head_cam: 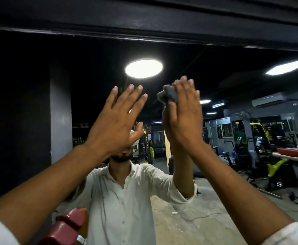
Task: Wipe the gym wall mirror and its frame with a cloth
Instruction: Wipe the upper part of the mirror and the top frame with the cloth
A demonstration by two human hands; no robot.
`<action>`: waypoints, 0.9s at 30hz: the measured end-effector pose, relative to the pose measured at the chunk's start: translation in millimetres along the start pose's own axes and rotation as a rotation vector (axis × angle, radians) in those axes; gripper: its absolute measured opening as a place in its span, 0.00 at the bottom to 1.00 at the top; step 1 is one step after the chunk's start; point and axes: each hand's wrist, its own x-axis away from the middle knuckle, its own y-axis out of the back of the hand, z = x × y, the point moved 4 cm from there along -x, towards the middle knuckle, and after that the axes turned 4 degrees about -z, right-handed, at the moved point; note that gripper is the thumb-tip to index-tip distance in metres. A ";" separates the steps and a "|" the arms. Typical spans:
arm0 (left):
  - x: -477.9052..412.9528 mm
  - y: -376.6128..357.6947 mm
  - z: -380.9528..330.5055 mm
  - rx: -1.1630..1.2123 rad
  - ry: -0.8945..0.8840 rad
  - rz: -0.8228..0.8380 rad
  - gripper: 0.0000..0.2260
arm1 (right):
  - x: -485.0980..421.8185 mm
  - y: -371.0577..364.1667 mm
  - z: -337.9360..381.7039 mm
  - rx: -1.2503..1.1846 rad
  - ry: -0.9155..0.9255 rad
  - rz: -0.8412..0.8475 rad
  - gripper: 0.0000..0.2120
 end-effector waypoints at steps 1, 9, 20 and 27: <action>-0.7 -1.2 -1.7 -0.006 0.002 0.007 0.35 | -1.1 1.7 -4.4 -0.007 -0.072 -0.031 0.29; 16.6 -12.3 -16.9 -0.028 -0.104 0.018 0.34 | 60.8 0.9 6.8 0.002 0.171 0.124 0.29; 81.4 -16.4 -60.0 0.061 -0.140 0.064 0.29 | 220.6 25.2 -0.1 0.064 0.184 0.274 0.30; 139.5 -12.7 -101.6 0.146 -0.073 0.117 0.30 | 270.6 46.9 -23.9 -0.013 -0.222 0.132 0.30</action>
